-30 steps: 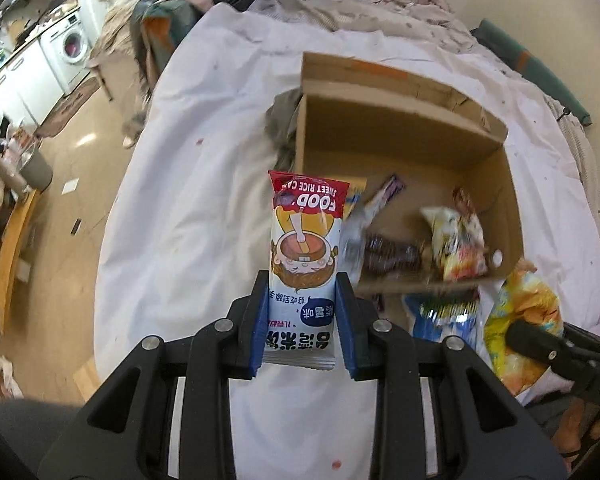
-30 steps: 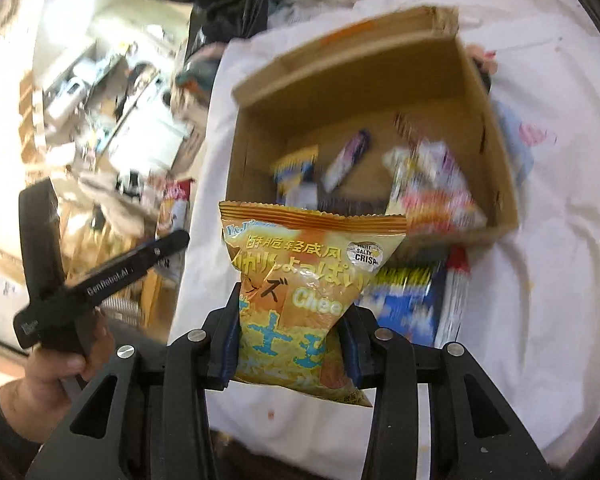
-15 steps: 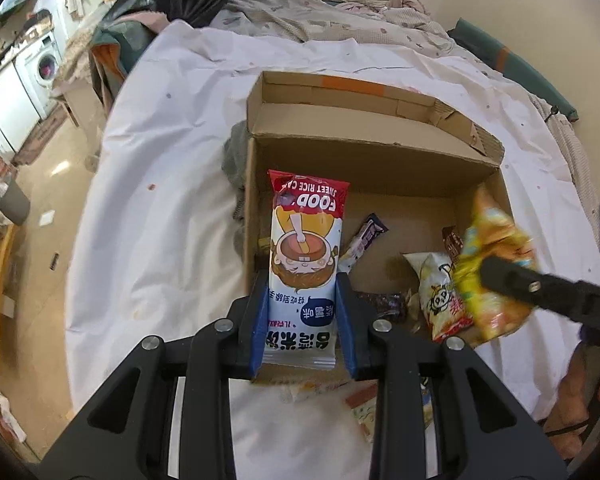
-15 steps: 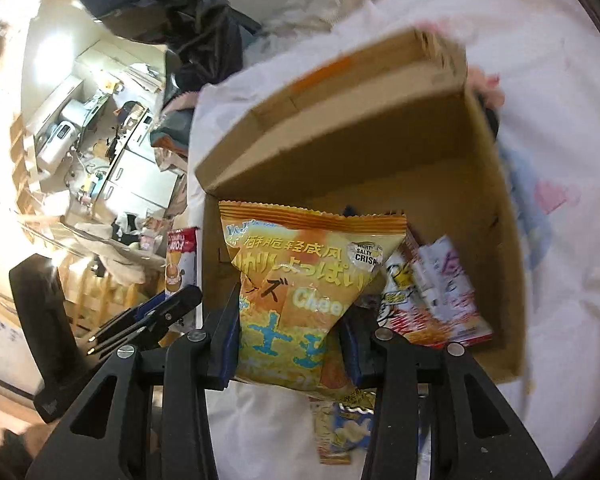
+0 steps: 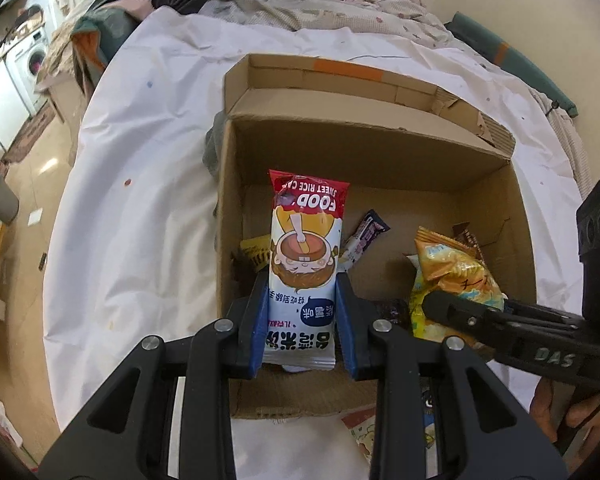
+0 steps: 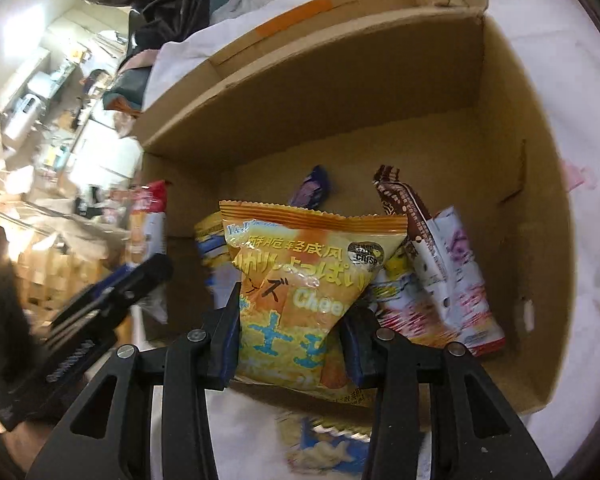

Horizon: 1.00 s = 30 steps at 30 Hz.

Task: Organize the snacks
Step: 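Carry rice-cake packet with left tool while right tool carries chip bag over box, then open both tools to drop the packet and chip bag into the box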

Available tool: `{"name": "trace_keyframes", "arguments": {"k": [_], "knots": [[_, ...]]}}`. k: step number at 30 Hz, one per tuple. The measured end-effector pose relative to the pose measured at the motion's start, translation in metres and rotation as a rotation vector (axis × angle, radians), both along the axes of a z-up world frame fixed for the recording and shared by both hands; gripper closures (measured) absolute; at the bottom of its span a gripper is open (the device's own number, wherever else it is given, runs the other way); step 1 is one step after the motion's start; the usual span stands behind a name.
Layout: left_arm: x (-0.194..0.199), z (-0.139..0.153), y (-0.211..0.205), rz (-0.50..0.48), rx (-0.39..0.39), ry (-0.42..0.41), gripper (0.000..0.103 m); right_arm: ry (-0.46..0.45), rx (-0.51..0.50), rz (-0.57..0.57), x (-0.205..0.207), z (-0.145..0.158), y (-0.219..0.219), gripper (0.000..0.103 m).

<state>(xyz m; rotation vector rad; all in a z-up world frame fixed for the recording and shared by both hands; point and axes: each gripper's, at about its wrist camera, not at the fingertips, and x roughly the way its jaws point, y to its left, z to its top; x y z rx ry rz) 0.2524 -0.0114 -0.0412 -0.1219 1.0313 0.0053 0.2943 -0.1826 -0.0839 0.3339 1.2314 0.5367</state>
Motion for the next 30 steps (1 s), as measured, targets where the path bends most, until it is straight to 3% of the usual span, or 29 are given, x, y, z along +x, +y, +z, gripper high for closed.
{"name": "trace_keyframes", "arguments": {"k": [3, 11, 30], "knots": [[0.001, 0.0, -0.009, -0.032, 0.045, -0.022, 0.076, 0.031, -0.007, 0.004, 0.002, -0.006, 0.002, 0.058], [0.007, -0.013, -0.003, -0.009, 0.046, 0.022, 0.076, 0.011, -0.125, -0.012, 0.003, -0.007, 0.005, 0.058], [0.006, -0.018, -0.004, -0.005, 0.047, 0.031, 0.076, 0.006, -0.004, -0.025, -0.002, 0.004, -0.006, 0.054]]}}
